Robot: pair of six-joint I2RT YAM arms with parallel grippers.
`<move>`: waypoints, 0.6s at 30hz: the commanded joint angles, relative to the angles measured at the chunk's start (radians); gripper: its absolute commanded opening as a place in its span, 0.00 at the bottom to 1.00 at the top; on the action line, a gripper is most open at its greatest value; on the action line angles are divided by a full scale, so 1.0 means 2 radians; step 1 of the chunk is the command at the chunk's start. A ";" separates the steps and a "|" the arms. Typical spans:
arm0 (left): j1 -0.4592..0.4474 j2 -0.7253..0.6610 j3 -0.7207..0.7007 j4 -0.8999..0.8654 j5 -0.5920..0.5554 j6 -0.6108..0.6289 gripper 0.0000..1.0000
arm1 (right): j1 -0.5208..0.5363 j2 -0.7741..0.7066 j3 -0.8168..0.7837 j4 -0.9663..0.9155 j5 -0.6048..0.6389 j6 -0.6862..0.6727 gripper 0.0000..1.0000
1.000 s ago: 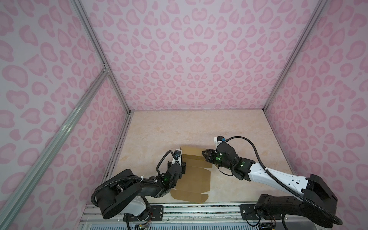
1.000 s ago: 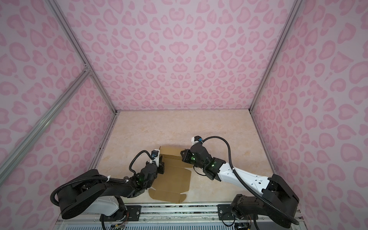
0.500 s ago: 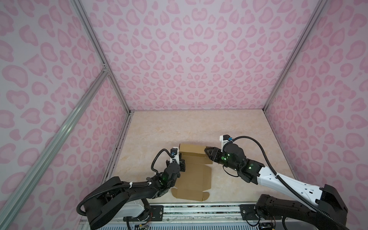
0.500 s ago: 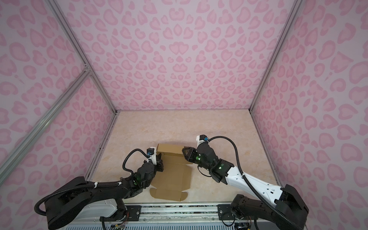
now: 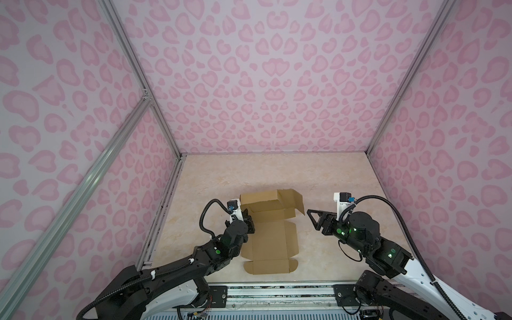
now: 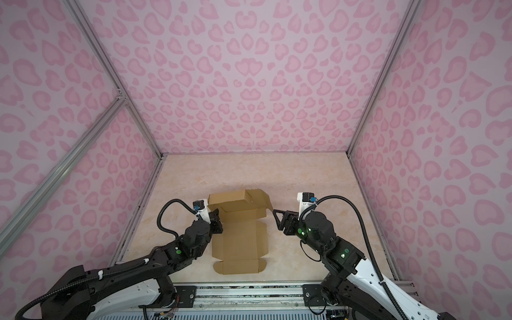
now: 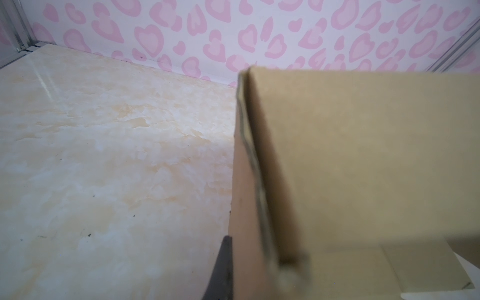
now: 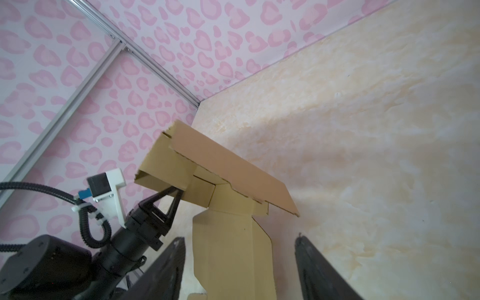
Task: Assemble paper box
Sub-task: Fold the bottom flaps of a flat cardboard box at the center of the table.
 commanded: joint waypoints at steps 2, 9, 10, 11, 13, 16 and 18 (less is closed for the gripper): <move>0.002 -0.030 0.015 -0.059 0.012 -0.030 0.03 | 0.000 -0.015 -0.056 0.028 -0.053 -0.005 0.65; 0.002 -0.063 0.024 -0.096 0.035 -0.036 0.03 | 0.000 -0.005 -0.104 0.098 -0.065 0.007 0.56; 0.002 -0.064 0.025 -0.100 0.037 -0.036 0.03 | 0.000 0.001 -0.103 0.107 -0.073 0.005 0.55; 0.002 -0.065 0.025 -0.102 0.039 -0.038 0.03 | 0.001 0.006 -0.104 0.116 -0.080 0.005 0.54; 0.002 -0.070 0.026 -0.105 0.043 -0.039 0.03 | 0.001 0.015 -0.107 0.139 -0.095 0.003 0.51; 0.002 -0.077 0.027 -0.109 0.044 -0.040 0.03 | 0.003 0.028 -0.112 0.153 -0.103 0.001 0.47; 0.002 -0.082 0.028 -0.112 0.044 -0.040 0.03 | 0.004 0.030 -0.119 0.164 -0.102 0.003 0.43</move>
